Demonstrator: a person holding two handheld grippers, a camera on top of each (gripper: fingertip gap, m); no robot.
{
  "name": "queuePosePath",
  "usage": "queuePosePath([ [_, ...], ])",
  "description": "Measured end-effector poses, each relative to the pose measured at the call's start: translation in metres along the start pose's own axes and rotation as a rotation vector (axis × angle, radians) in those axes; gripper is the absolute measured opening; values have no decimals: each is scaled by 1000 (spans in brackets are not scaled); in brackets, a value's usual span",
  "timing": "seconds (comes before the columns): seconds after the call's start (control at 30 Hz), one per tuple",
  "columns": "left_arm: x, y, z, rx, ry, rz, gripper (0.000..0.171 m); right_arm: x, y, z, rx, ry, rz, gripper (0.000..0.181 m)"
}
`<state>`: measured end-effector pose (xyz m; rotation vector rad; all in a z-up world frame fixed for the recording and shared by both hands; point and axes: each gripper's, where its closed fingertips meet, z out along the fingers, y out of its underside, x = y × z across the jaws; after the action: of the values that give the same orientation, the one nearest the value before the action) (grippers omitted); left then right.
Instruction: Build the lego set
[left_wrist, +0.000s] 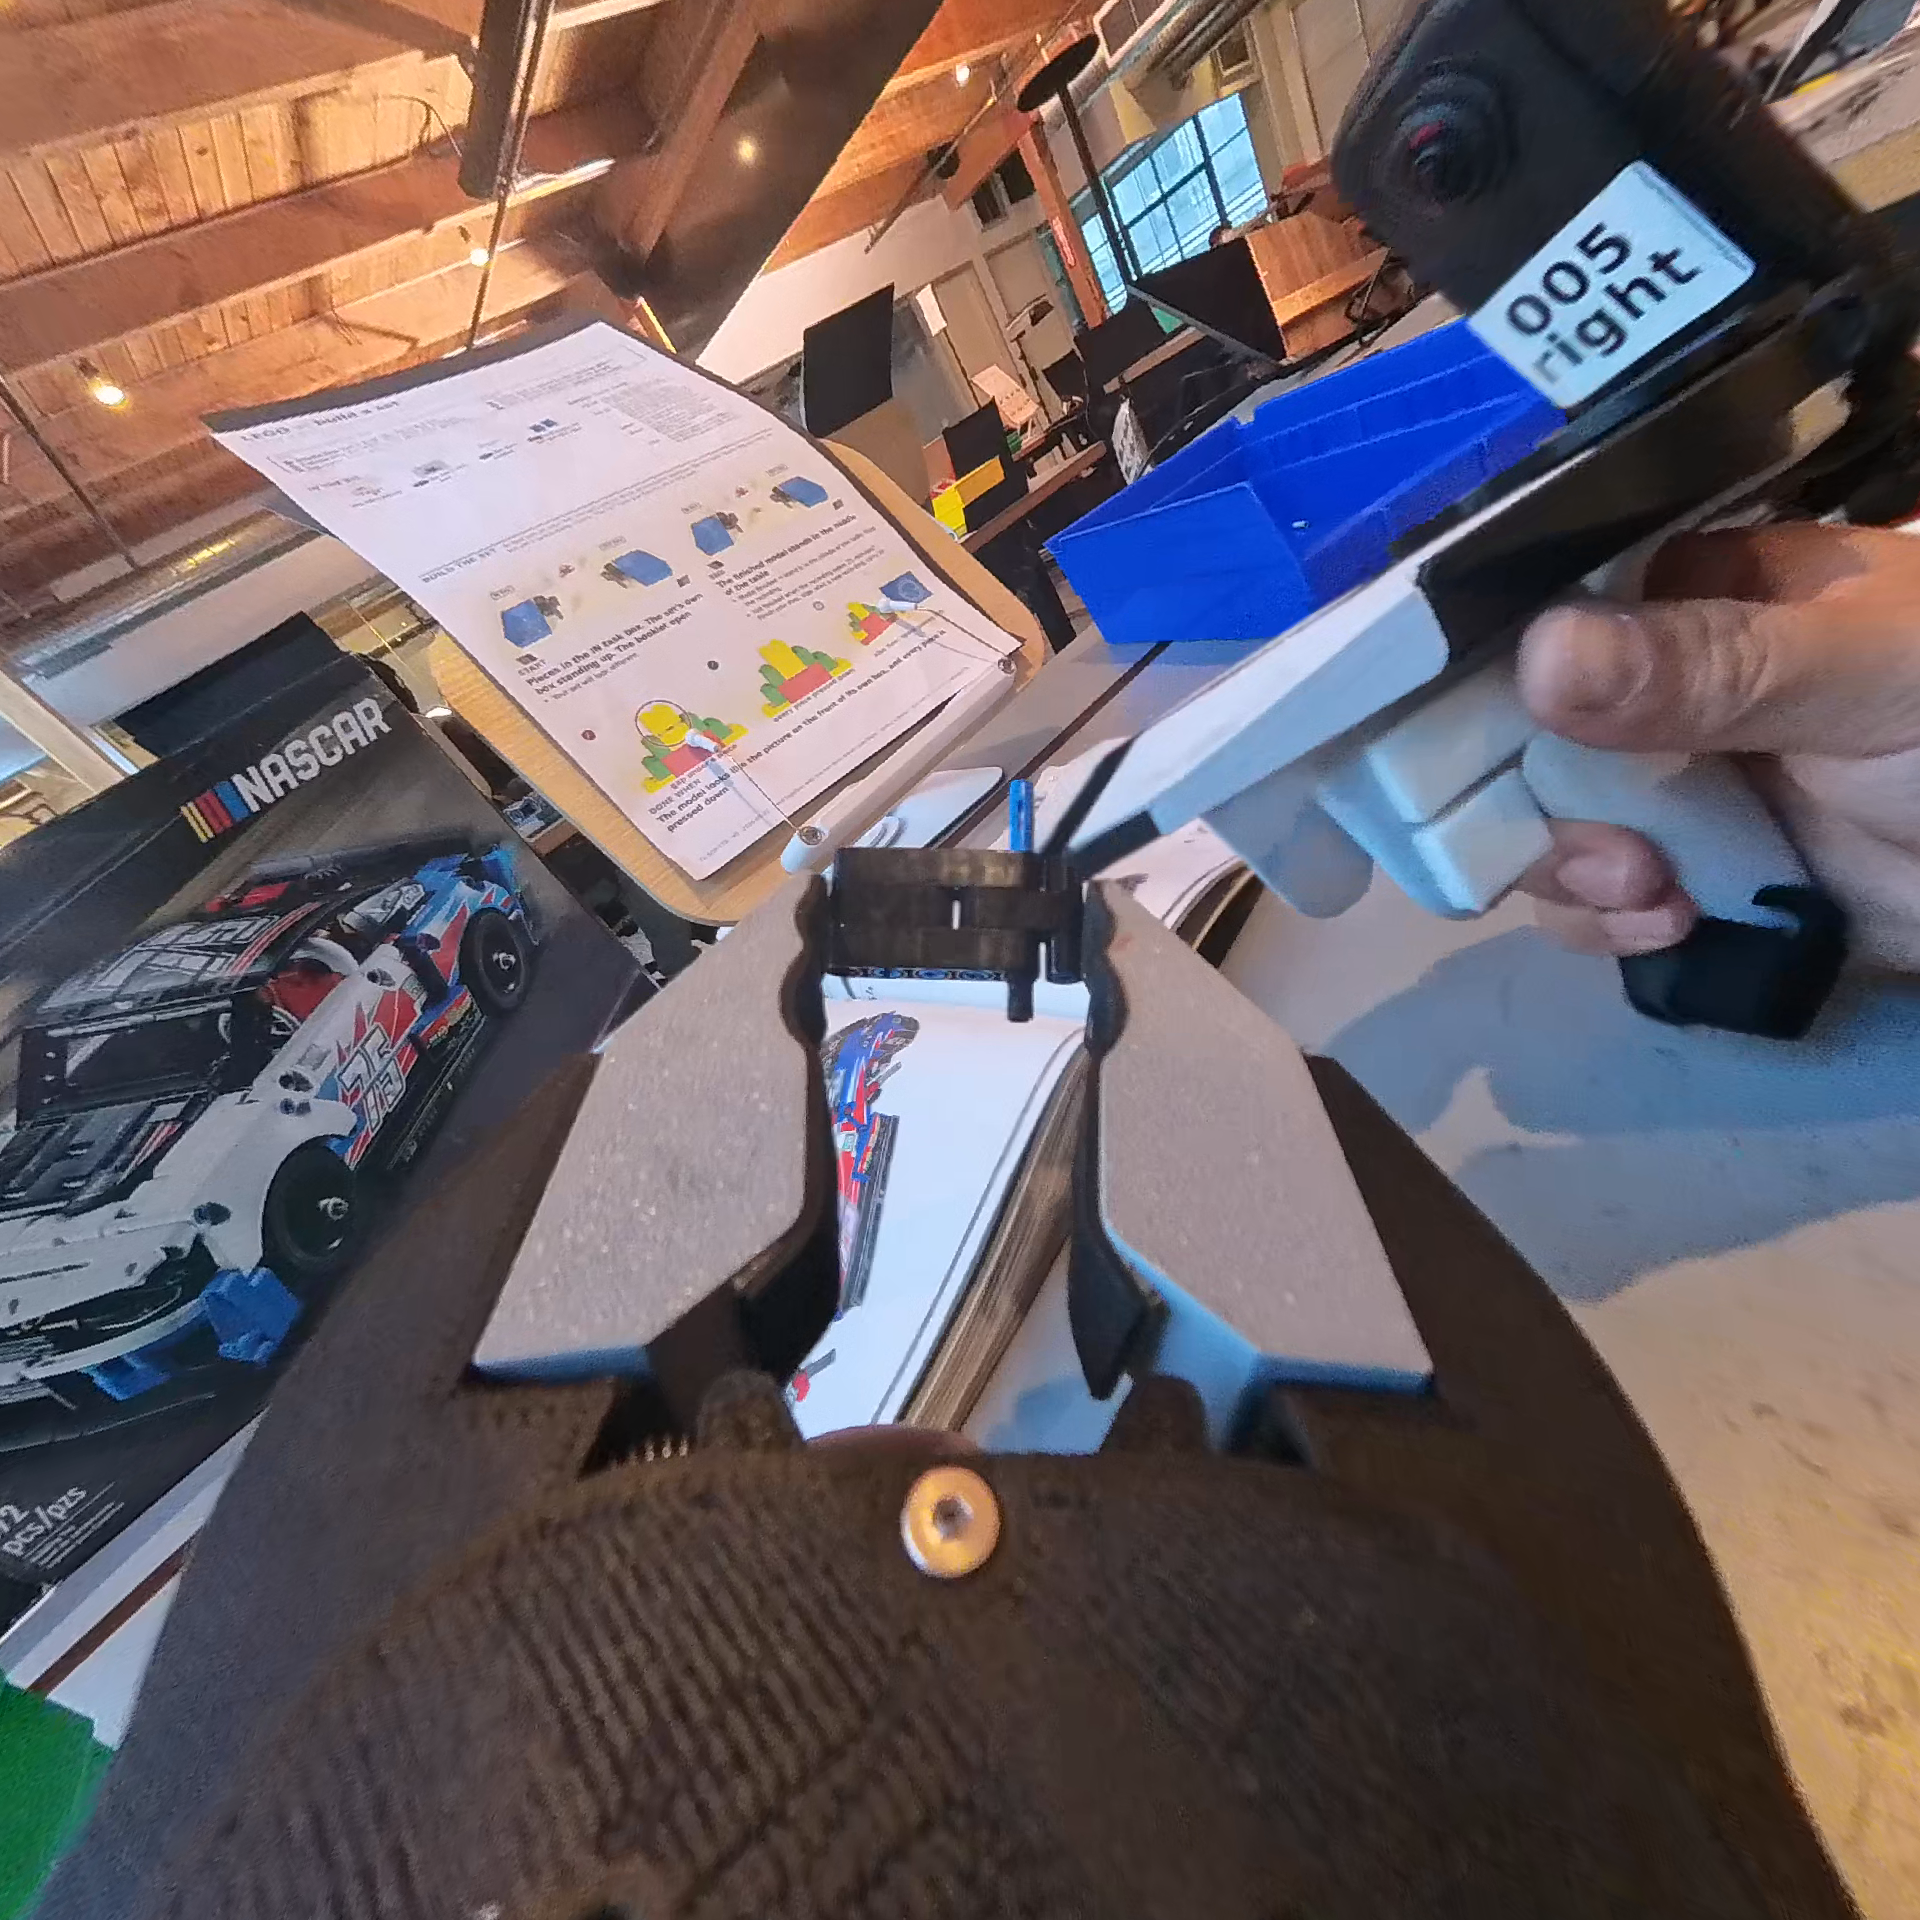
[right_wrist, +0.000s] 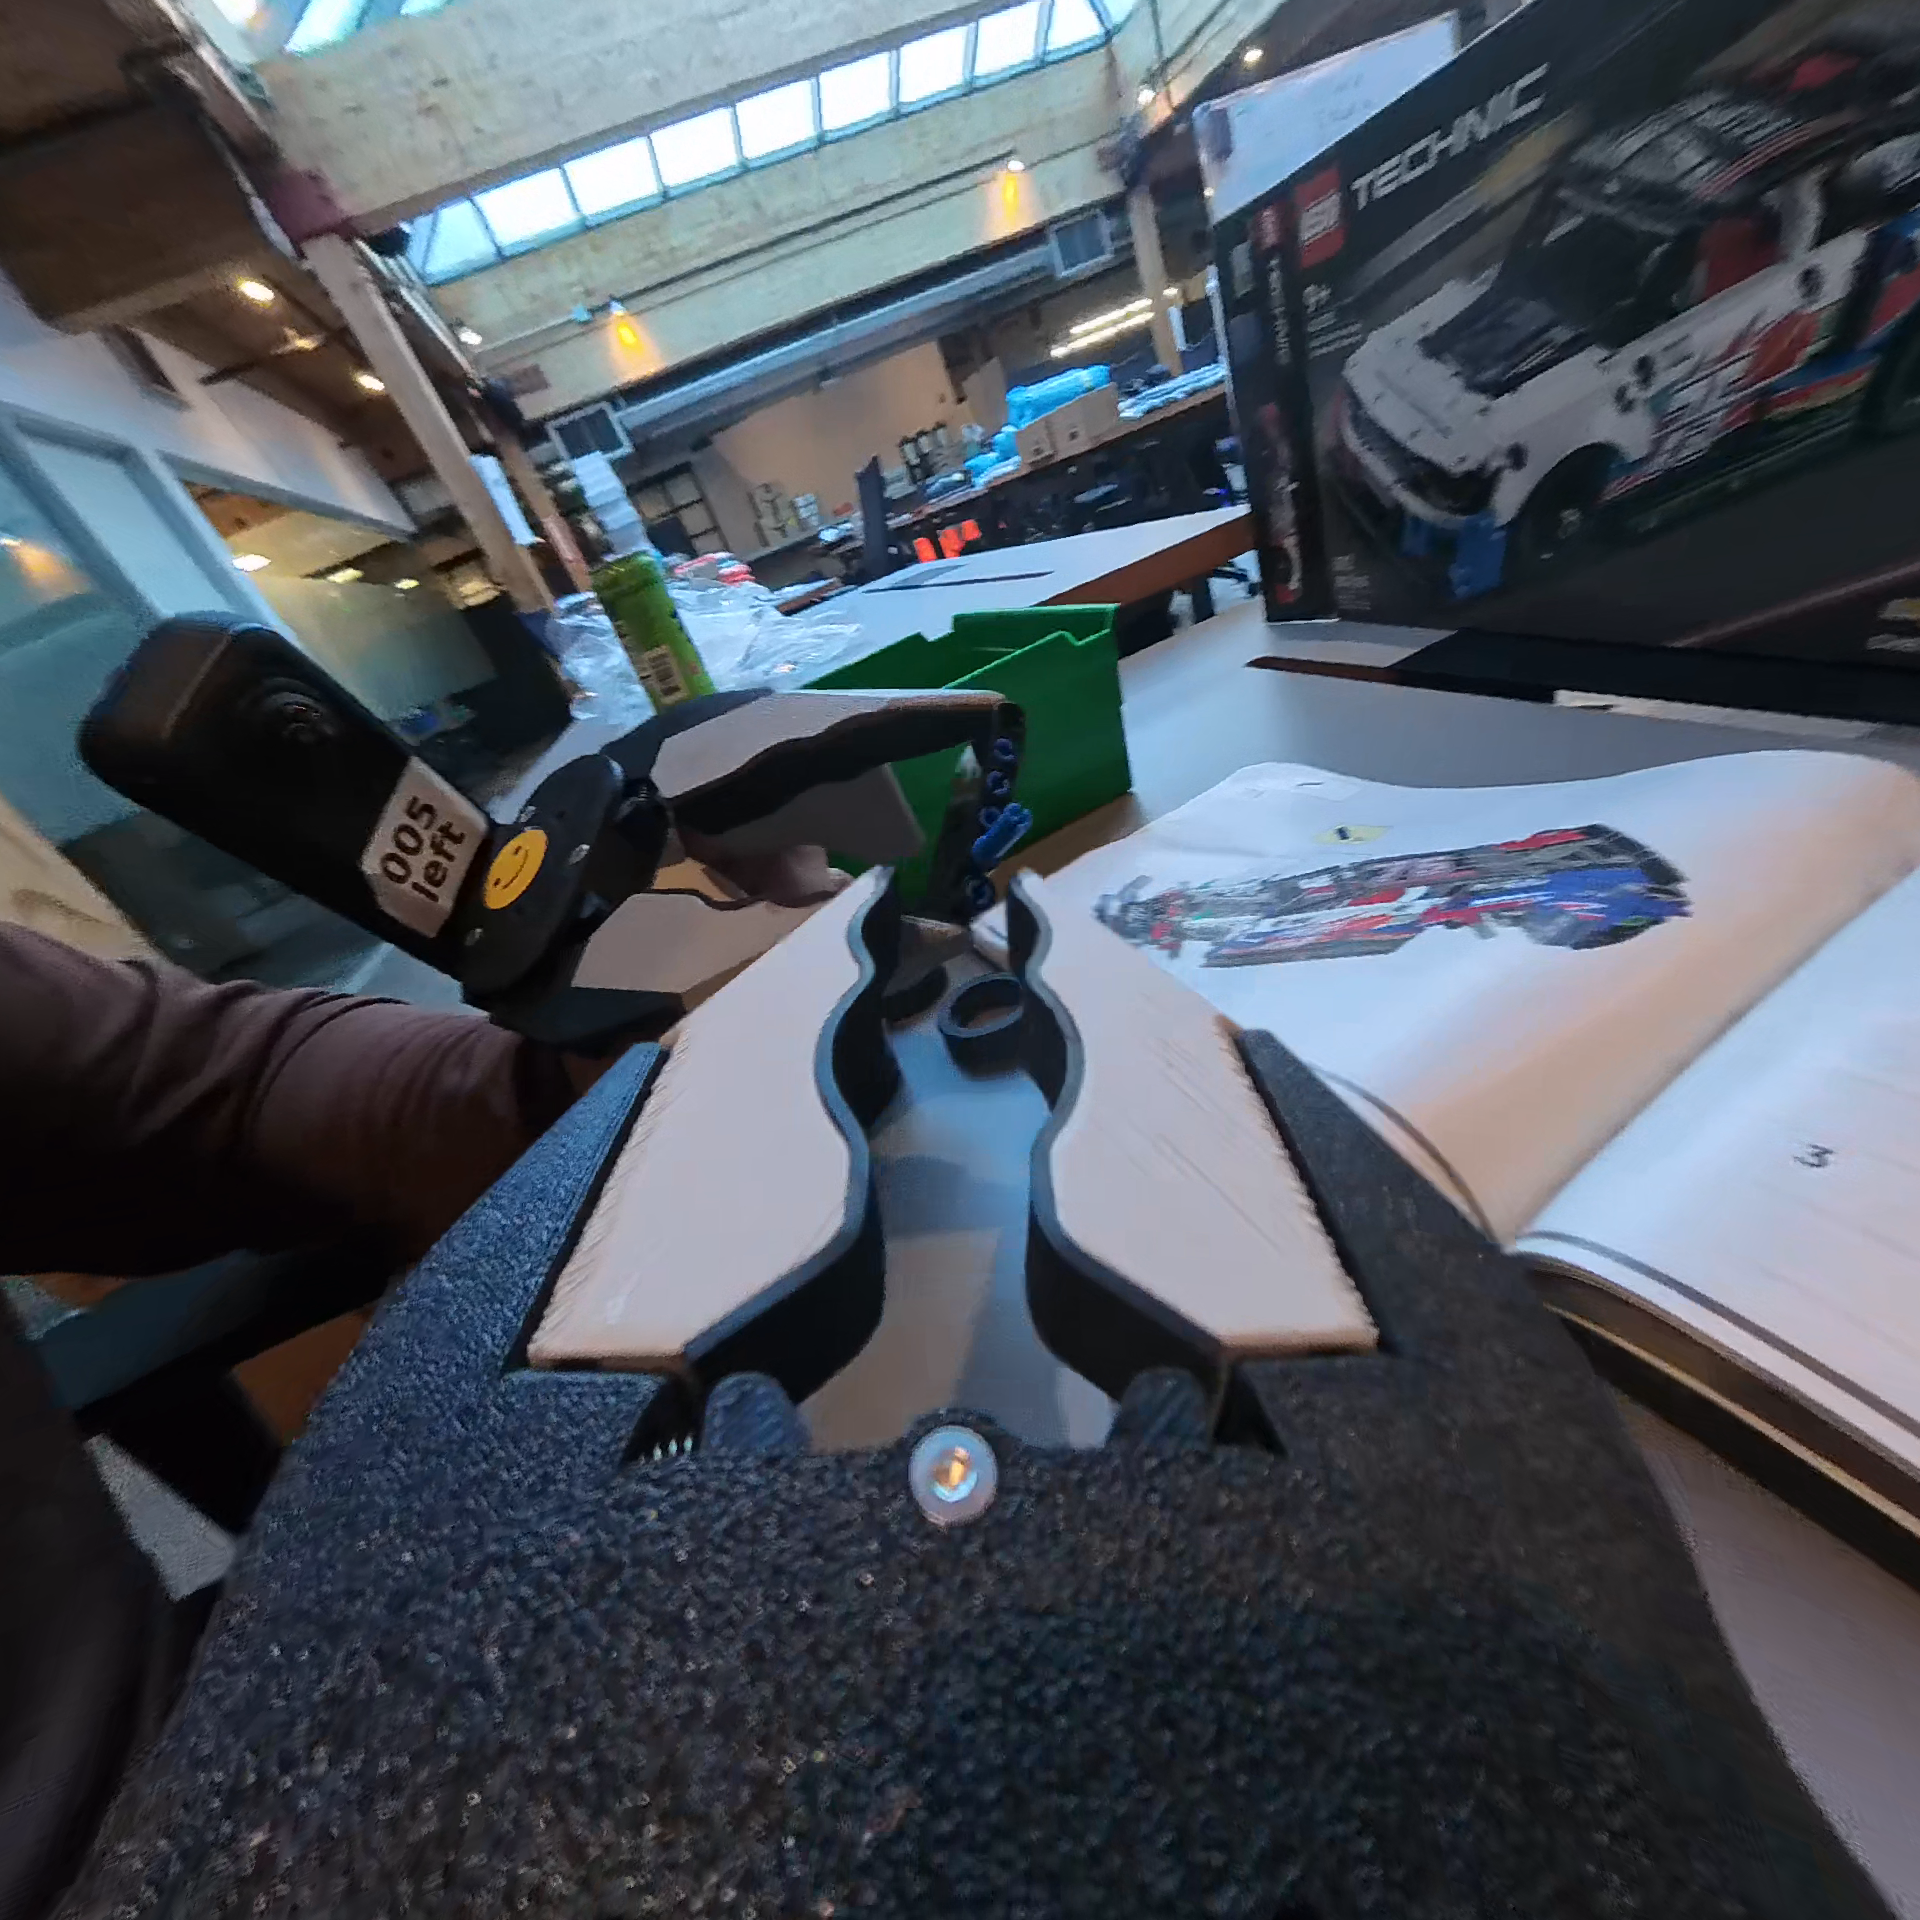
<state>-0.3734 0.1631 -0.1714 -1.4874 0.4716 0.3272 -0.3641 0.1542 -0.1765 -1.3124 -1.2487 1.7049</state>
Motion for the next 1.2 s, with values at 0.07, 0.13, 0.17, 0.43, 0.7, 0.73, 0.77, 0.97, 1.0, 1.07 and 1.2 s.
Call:
queuePosePath([
  [0.07,2,0,0,-2,5,2,47,0,0,-1,11,-22,34,12],
  [0.13,4,-1,1,1,10,5,46,3,-1,-3,19,-33,62,7],
  [0.17,4,0,1,-1,10,8,46,3,0,-3,19,-38,74,7],
  [0.43,8,0,1,-3,29,0,47,5,-4,-5,58,-58,128,5],
  [0.7,13,-2,1,20,85,-20,48,9,-7,-9,72,-64,154,4],
  [0.73,14,-6,0,55,110,-30,47,11,-10,-12,87,-61,160,4],
  [0.77,13,-8,-3,86,124,-42,41,13,-11,-13,94,-58,164,4],
  [0.97,15,4,-5,-30,268,-254,61,0,-12,-11,77,-123,131,4],
  [1.0,22,5,-6,-42,336,-306,60,-4,-13,-11,74,-137,119,4],
  [1.07,25,-5,-11,3,414,-406,53,-9,-13,-10,66,-164,106,4],
  [1.2,22,-12,-17,40,517,-595,33,-15,-14,-10,60,-218,108,4],
])
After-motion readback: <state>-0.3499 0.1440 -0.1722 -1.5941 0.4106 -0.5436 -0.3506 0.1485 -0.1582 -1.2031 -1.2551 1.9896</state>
